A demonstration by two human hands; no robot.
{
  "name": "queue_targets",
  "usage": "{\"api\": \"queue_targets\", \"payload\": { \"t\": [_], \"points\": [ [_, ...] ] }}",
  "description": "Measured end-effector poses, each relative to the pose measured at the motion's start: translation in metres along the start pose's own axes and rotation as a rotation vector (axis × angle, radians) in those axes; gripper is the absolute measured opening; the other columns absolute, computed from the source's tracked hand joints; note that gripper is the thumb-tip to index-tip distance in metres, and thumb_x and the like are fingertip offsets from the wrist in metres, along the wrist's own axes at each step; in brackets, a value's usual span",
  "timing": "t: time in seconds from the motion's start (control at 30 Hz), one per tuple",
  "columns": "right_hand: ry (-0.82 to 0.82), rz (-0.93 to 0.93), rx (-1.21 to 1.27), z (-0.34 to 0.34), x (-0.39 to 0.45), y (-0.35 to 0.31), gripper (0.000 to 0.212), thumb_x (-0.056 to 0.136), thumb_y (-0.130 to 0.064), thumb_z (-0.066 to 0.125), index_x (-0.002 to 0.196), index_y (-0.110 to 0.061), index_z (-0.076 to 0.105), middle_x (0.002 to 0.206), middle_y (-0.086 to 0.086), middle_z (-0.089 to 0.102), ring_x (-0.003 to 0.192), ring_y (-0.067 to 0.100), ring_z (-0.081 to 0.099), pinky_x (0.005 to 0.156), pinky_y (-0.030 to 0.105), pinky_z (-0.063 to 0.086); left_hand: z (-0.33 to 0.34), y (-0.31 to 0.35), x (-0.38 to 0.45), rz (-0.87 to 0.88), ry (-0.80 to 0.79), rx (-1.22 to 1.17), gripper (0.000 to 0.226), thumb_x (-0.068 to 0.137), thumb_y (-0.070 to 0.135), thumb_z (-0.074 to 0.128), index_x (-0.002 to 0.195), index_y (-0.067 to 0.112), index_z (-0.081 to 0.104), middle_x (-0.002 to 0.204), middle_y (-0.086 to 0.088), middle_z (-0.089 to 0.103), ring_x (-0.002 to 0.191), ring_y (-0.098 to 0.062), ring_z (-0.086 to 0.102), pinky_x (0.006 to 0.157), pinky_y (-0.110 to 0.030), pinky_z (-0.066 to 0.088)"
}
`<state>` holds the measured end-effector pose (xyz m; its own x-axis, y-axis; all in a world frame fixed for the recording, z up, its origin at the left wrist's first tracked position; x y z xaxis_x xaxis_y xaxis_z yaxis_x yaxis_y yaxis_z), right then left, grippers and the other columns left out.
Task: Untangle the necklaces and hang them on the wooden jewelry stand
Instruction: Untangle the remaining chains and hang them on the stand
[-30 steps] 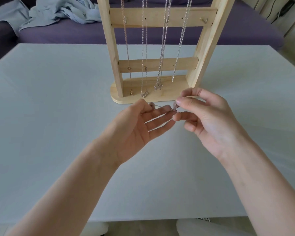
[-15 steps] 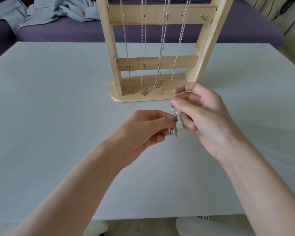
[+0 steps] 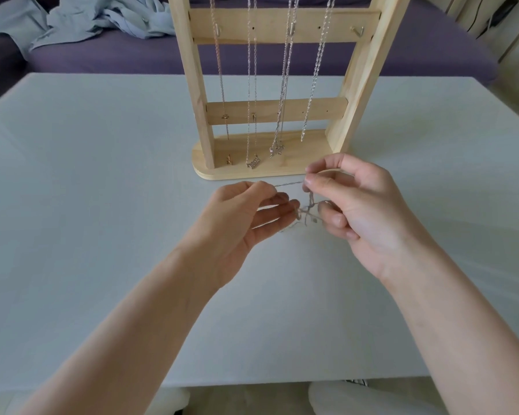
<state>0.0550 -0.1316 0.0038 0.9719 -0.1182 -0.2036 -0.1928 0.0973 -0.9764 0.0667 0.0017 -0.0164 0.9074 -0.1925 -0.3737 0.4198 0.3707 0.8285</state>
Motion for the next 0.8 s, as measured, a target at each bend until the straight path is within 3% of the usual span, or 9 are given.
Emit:
{"api": "queue_targets", "payload": {
  "t": [0.1, 0.2, 0.33, 0.47, 0.6, 0.7, 0.8],
  "points": [
    [-0.024, 0.009, 0.047, 0.001, 0.000, 0.000, 0.014, 0.089, 0.002, 0.056, 0.083, -0.011, 0.057, 0.072, 0.004, 0.051, 0.033, 0.005, 0.026, 0.033, 0.013, 0.017, 0.000, -0.002, -0.001, -0.039, -0.008, 0.067, 0.017, 0.094, 0.005, 0.048, 0.079, 0.004, 0.054, 0.080, -0.008, 0.060, 0.076, -0.021, 0.066, 0.080, -0.041, 0.058],
    [-0.052, 0.031, 0.104, 0.004, 0.001, 0.000, 0.014, 0.090, 0.001, 0.053, 0.085, -0.011, 0.057, 0.069, 0.001, 0.051, 0.033, 0.004, 0.027, 0.032, 0.013, 0.017, 0.002, -0.005, -0.002, -0.091, -0.061, 0.055, 0.017, 0.097, 0.008, 0.043, 0.082, 0.006, 0.051, 0.082, -0.010, 0.066, 0.081, -0.026, 0.066, 0.079, -0.044, 0.058],
    [-0.072, 0.058, 0.148, 0.007, 0.001, 0.003, 0.014, 0.092, 0.000, 0.051, 0.086, -0.011, 0.058, 0.073, 0.001, 0.049, 0.033, 0.003, 0.027, 0.031, 0.013, 0.016, 0.006, -0.005, -0.001, -0.107, -0.073, -0.139, 0.018, 0.098, 0.004, 0.039, 0.082, 0.004, 0.048, 0.072, -0.013, 0.061, 0.070, -0.028, 0.066, 0.074, -0.041, 0.059],
    [-0.055, 0.050, 0.116, 0.006, 0.001, 0.004, 0.014, 0.091, 0.000, 0.053, 0.084, -0.010, 0.059, 0.072, 0.001, 0.050, 0.034, 0.007, 0.038, 0.032, 0.015, 0.021, 0.006, -0.005, 0.000, -0.046, -0.019, -0.157, 0.019, 0.096, 0.002, 0.042, 0.078, 0.006, 0.047, 0.059, -0.006, 0.048, 0.049, -0.014, 0.050, 0.059, -0.027, 0.056],
    [0.009, -0.050, -0.177, 0.003, 0.003, 0.005, 0.012, 0.085, 0.001, 0.062, 0.080, -0.010, 0.062, 0.074, 0.004, 0.059, 0.050, 0.013, 0.062, 0.036, 0.019, 0.036, -0.001, 0.006, 0.000, 0.096, 0.049, 0.105, 0.018, 0.095, 0.005, 0.046, 0.078, 0.011, 0.046, 0.054, 0.005, 0.039, 0.043, -0.008, 0.031, 0.044, -0.017, 0.040],
    [0.054, -0.191, -0.551, 0.001, 0.007, 0.004, 0.015, 0.083, 0.000, 0.062, 0.077, -0.013, 0.066, 0.069, -0.002, 0.062, 0.051, 0.013, 0.061, 0.041, 0.025, 0.046, -0.004, 0.015, 0.000, 0.237, 0.065, 0.531, 0.017, 0.093, 0.006, 0.047, 0.078, 0.014, 0.047, 0.049, 0.012, 0.038, 0.039, -0.005, 0.030, 0.040, -0.014, 0.031],
    [0.072, -0.305, -0.905, 0.002, 0.008, 0.006, 0.015, 0.084, -0.006, 0.060, 0.075, -0.015, 0.069, 0.063, -0.004, 0.063, 0.056, 0.022, 0.059, 0.062, 0.040, 0.055, -0.004, 0.025, 0.000, 0.333, 0.055, 0.736, 0.019, 0.092, 0.007, 0.048, 0.076, 0.016, 0.048, 0.057, 0.001, 0.039, 0.046, -0.011, 0.028, 0.045, -0.021, 0.026]
  ]
}}
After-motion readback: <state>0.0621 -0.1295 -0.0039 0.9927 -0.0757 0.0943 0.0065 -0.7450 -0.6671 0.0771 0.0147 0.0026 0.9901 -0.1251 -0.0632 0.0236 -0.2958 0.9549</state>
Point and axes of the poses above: each hand's wrist, its own x-axis towards the middle knuckle, its own z-axis out of the palm, y = z × x, the point moved 4 cm from there along x, towards the middle knuckle
